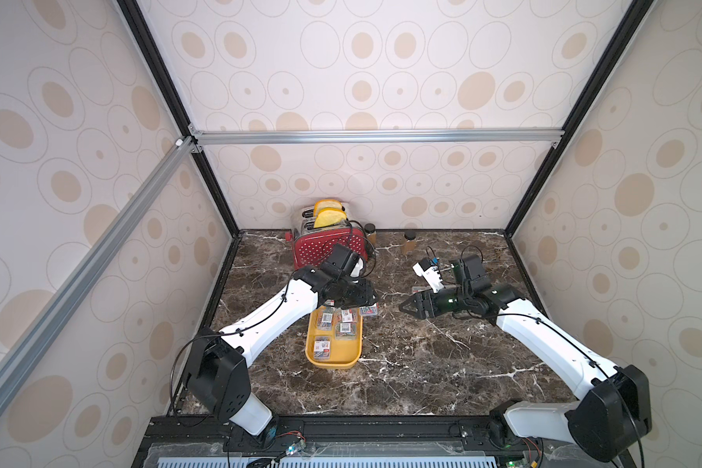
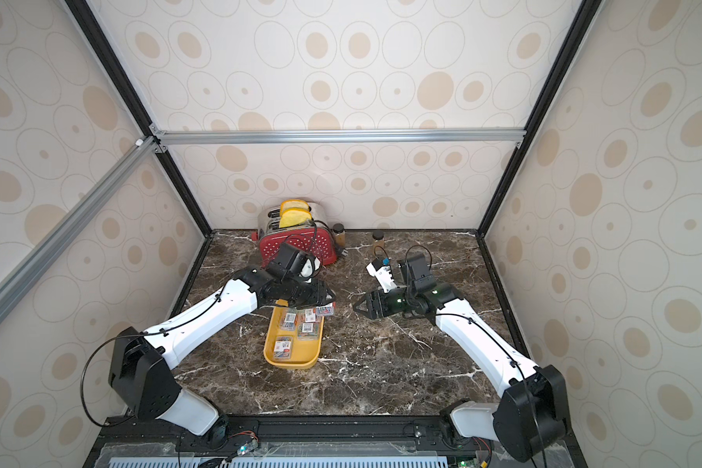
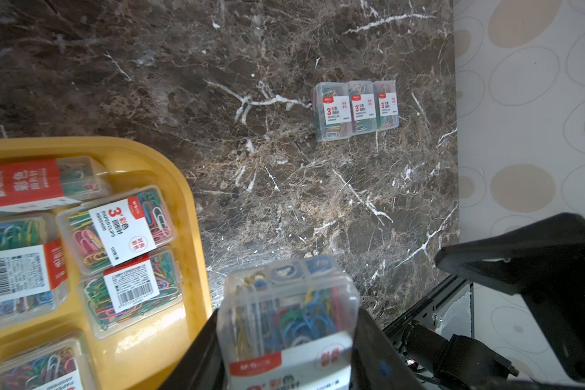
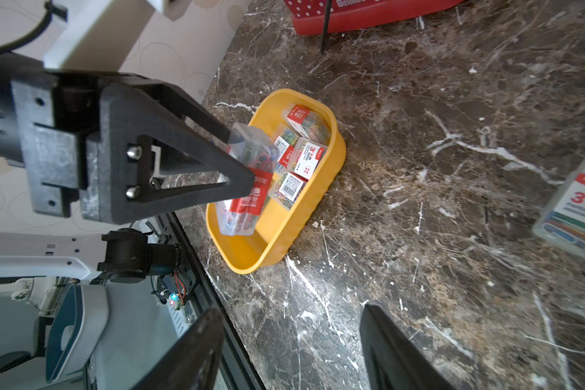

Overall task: Take the paper clips out of the storage box
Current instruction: Pick up the boxed paper clips from the storage box.

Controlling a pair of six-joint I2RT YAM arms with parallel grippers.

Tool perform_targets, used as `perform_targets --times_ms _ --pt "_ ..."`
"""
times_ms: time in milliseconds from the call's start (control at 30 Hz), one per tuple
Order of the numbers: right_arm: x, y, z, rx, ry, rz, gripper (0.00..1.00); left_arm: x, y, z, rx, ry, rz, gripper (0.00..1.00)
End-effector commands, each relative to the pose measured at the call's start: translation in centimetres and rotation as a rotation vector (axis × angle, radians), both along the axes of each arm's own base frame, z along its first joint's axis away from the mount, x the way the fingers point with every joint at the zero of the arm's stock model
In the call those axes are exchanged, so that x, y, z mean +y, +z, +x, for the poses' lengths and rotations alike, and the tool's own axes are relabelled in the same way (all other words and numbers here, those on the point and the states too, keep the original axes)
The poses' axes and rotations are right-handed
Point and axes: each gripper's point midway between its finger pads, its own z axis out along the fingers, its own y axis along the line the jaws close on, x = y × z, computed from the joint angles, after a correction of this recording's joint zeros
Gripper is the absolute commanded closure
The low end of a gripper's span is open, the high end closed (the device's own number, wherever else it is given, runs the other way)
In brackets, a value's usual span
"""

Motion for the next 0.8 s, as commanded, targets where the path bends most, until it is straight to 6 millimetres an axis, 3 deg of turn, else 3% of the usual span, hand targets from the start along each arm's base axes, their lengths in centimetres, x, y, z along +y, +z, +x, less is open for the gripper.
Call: perform_targets --times_ms 0,467,767 --pt "1.6 0.8 -0.6 -0.002 0.062 0.081 0.30 -1.8 2.9 1.1 -0.049 -0.002 -0.100 0.69" --pt "4.9 0.2 -0.1 0.018 0.136 0.138 0.32 -3.3 5.0 0.8 -0.043 -0.010 -0.217 0.68" --pt "5.7 0.2 0.9 0.000 0.128 0.140 0.44 -3.8 5.6 0.6 -0.039 -0.021 -0.258 0.67"
